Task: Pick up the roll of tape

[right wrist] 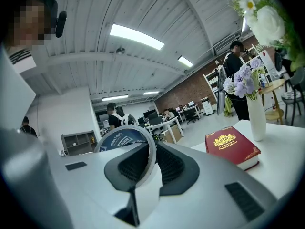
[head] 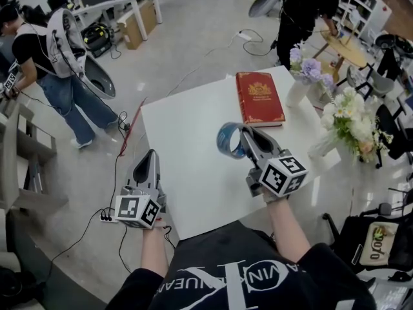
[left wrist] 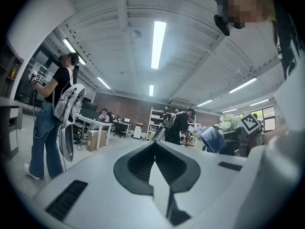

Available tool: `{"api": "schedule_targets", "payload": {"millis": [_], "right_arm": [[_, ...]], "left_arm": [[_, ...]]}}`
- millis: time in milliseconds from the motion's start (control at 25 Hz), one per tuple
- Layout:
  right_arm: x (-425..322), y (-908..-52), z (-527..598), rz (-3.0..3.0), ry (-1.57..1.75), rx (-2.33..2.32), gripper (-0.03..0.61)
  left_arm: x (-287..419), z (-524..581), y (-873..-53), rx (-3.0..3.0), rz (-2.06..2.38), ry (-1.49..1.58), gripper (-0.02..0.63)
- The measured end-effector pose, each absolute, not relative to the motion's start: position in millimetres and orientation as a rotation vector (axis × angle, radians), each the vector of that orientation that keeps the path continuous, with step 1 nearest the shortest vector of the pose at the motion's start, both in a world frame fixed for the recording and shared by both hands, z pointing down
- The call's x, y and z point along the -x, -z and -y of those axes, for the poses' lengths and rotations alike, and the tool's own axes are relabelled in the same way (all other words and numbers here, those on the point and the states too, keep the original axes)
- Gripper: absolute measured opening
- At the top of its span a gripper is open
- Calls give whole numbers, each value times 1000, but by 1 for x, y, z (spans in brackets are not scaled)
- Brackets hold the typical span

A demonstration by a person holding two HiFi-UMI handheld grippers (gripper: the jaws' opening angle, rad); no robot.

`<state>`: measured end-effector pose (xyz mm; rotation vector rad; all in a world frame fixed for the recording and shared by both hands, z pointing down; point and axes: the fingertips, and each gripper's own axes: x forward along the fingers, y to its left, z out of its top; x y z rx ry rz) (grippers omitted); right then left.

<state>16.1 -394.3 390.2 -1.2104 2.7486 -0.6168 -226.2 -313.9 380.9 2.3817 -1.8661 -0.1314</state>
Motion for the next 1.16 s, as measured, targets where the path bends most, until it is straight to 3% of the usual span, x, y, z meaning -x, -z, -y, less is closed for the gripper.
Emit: {"api": "schedule_targets", "payload": {"millis": [1160], "right_arm": [[-18,-390,377,-2728,607,1206,67]], "left_arm": [[232,301,-382,-2375,1873,132,5]]}}
